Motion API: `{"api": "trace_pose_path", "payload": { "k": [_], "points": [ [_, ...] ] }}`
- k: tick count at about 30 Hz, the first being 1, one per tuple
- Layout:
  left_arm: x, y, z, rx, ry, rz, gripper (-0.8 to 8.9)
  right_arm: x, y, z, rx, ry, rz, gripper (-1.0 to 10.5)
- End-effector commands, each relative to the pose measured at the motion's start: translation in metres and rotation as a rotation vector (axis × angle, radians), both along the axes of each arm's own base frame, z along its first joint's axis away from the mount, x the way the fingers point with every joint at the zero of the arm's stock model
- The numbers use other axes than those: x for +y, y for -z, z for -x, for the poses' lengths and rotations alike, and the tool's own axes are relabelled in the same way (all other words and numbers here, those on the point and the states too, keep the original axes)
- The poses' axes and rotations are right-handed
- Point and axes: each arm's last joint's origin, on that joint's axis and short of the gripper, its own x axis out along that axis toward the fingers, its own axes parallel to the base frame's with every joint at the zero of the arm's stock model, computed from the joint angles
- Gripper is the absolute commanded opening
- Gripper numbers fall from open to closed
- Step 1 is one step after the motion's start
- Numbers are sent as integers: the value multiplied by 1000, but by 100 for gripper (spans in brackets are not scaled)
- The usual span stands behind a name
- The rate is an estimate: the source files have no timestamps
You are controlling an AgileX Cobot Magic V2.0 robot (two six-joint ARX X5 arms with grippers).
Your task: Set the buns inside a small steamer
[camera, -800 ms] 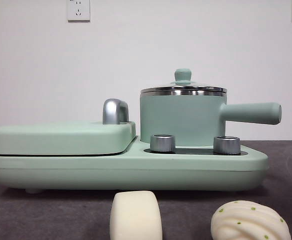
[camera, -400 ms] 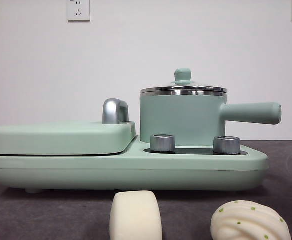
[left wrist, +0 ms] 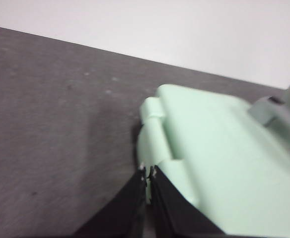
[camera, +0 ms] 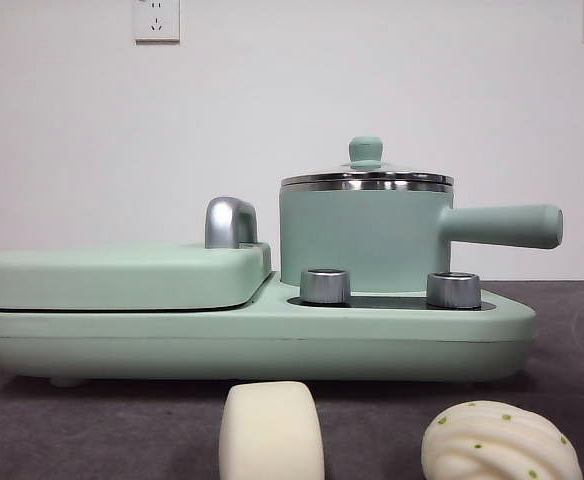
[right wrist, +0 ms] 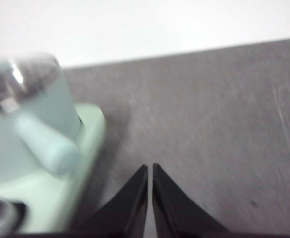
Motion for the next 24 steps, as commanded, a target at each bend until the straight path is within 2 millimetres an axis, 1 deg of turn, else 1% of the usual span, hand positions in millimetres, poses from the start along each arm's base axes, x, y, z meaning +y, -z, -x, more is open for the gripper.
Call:
{"api": "trace_pose_path", "payload": {
  "k": [1, 4, 7, 10, 13, 19, 22, 24],
  "points": [
    [-3, -24, 1, -28, 32, 46, 15, 1, -29, 8, -47, -22, -86, 14],
    [-7, -44, -1, -16, 84, 55, 15, 1, -55, 18, -40, -37, -88, 14],
    [-12, -67, -5, 8, 160, 57, 15, 2, -81, 25, -28, -88, -82, 14],
    [-17, -91, -12, 47, 249, 46, 15, 4, -106, 30, -18, -166, -59, 14],
    [-23, -116, -21, 76, 338, 7, 15, 6, -126, 30, 23, -246, -23, 14],
    [-35, -157, -39, 84, 513, -18, 15, 11, -156, 26, 98, -423, 42, 14],
    [-41, -173, -46, 69, 607, -37, 15, 14, -168, 23, 89, -539, 40, 14],
    [-43, -181, -49, 57, 656, -63, 15, 15, -173, 21, 86, -585, 38, 14]
  ]
}}
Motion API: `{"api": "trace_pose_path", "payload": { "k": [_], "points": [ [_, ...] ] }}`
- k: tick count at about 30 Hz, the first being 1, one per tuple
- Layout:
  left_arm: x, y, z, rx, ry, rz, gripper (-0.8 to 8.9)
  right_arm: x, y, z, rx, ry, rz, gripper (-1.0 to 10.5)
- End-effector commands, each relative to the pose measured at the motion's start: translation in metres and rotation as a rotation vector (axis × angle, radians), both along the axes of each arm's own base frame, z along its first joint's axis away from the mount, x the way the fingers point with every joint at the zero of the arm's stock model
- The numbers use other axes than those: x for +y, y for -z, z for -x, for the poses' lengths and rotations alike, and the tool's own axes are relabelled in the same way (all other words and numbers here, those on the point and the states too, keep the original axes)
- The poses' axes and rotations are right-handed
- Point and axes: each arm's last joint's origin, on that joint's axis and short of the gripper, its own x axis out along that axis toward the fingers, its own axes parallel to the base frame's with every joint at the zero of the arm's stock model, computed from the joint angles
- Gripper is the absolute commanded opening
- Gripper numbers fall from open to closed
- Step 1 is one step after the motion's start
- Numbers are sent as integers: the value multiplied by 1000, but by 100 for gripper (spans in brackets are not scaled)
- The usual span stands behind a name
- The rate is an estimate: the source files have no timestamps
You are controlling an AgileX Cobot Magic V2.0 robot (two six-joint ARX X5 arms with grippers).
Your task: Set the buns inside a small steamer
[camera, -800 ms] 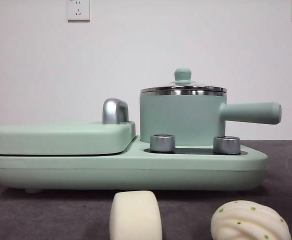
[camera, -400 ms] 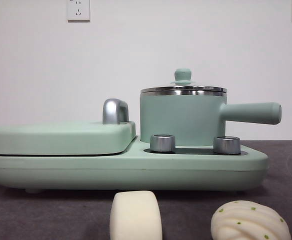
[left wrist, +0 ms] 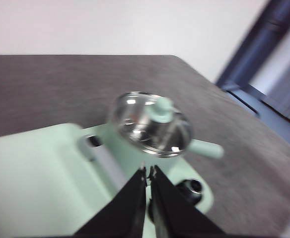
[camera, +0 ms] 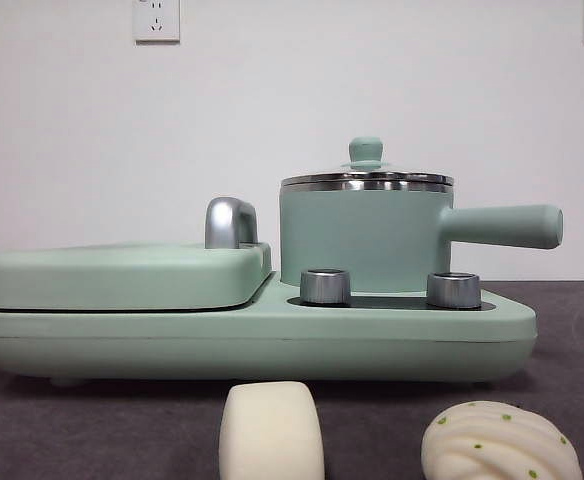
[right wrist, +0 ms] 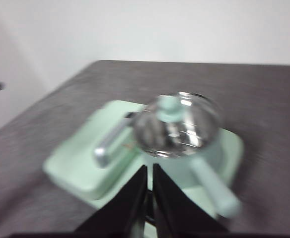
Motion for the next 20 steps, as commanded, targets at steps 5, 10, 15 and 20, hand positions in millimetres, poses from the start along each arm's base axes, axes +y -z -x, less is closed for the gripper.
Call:
{"api": "trace_pose_path", "payload": {
  "k": [5, 10, 15, 20],
  "points": [
    [-6, -24, -7, -78, 79, -44, 22, 2, -11, -2, -45, -64, 14, 14],
    [-6, -24, -7, -80, 79, -44, 43, 2, -11, -2, -42, -63, 13, 42],
    [-6, -25, -8, -89, 78, -42, 384, 1, -10, -3, -39, -21, 23, 375],
    [-6, -26, -8, -99, 77, -37, 469, -1, -10, -4, -36, 43, 36, 618]
  ]
}}
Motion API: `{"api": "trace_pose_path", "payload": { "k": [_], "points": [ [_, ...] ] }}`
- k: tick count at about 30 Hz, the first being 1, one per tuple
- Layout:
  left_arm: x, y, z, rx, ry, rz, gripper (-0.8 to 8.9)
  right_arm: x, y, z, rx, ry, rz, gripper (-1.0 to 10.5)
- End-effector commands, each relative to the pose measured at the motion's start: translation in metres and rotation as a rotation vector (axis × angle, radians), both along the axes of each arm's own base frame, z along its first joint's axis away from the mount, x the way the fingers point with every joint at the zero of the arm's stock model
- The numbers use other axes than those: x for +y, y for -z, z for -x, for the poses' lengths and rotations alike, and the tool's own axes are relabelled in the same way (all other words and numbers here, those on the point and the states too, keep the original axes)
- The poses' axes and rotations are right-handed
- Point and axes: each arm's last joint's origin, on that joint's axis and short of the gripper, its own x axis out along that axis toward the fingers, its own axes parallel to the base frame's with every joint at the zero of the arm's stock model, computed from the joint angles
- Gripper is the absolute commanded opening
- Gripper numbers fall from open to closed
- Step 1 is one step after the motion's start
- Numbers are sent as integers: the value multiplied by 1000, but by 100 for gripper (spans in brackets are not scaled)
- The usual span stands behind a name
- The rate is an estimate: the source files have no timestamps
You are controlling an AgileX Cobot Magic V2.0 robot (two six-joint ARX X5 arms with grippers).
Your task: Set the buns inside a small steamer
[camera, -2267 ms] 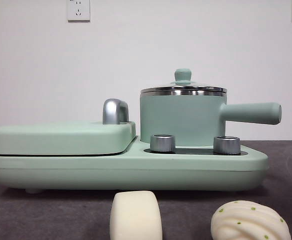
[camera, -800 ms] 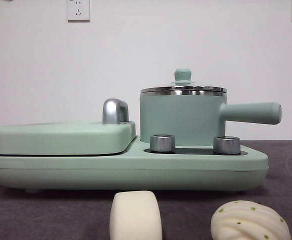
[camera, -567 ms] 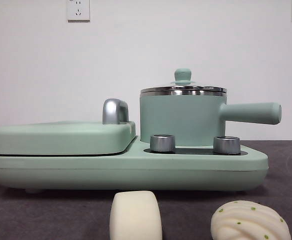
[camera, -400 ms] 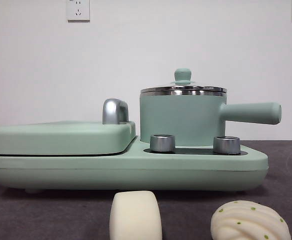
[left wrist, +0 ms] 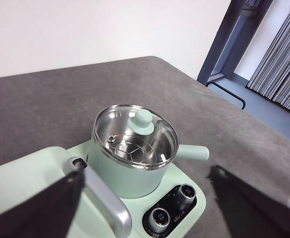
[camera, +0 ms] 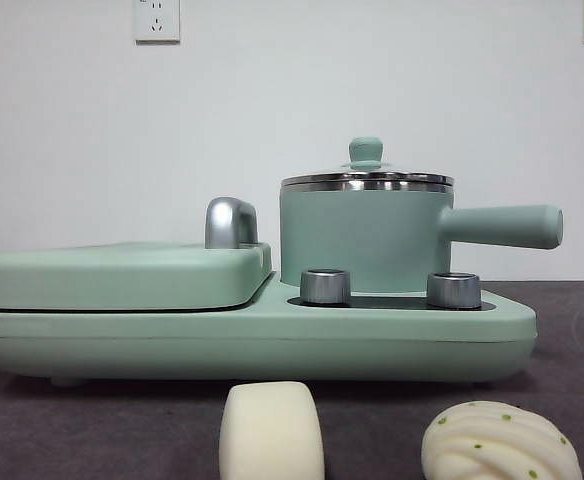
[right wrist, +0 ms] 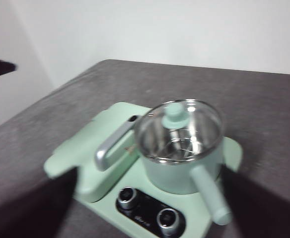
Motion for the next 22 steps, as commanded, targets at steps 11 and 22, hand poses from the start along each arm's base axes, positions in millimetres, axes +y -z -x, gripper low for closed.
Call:
{"api": "trace_pose_path", "payload": {
  "k": [11, 22],
  "points": [
    [-1, -5, -2, 14, 2, 33, 469, 0, -5, 1, 2, 5, -29, 617],
    [-16, -17, -46, 116, 10, 4, 469, 0, -5, 1, 11, 8, -41, 617]
  ]
}}
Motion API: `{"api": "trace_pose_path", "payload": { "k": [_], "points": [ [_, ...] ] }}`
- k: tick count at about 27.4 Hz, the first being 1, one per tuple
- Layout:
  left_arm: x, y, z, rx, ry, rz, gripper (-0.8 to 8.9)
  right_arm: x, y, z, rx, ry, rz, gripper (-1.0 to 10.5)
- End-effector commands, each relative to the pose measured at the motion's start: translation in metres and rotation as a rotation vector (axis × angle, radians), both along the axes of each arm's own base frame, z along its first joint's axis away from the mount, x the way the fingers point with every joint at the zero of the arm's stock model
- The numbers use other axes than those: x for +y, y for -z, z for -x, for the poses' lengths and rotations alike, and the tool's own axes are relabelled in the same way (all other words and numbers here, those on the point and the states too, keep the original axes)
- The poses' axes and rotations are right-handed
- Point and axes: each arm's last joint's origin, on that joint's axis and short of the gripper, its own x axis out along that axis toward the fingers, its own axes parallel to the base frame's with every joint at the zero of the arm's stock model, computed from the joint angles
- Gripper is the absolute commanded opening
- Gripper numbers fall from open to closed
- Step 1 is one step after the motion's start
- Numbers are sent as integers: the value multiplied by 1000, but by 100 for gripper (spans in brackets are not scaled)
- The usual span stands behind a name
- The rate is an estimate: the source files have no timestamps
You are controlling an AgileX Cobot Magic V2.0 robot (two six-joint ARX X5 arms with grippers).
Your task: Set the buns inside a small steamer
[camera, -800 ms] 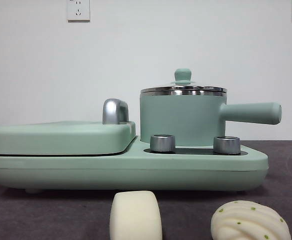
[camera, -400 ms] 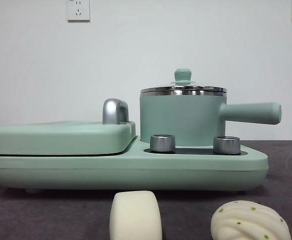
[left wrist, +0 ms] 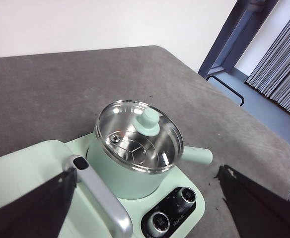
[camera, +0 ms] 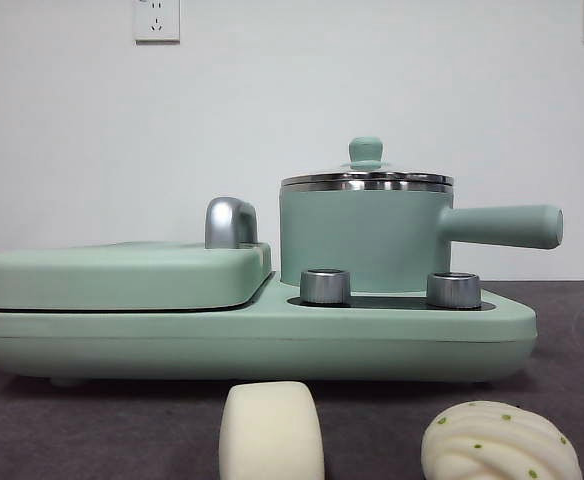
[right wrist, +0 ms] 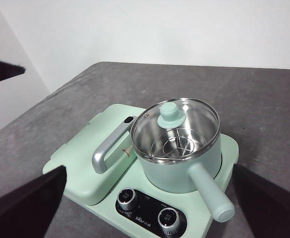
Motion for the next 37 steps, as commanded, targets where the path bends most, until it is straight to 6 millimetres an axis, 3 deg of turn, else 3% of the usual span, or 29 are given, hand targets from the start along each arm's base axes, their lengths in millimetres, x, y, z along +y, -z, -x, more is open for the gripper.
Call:
{"api": "trace_pose_path", "payload": {
  "k": [1, 9, 18, 31, 35, 37],
  "points": [
    [-9, -10, -19, 16, 21, -4, 469, 0, -5, 1, -13, -5, -12, 617],
    [-53, -17, -81, 99, 127, -110, 469, 0, -5, 1, -13, -8, -12, 617],
    [-121, 1, -131, 114, 212, -217, 468, 1, -5, 2, -12, -40, -19, 617],
    [-203, 46, -142, 13, 217, -407, 465, 1, -5, 2, -13, -40, -19, 617],
    [-212, 58, -146, 5, 209, -418, 455, 1, -5, 2, -13, -40, -19, 617],
    [-214, 61, -149, -4, 211, -418, 380, 1, -5, 2, -13, -40, -19, 617]
  ]
}}
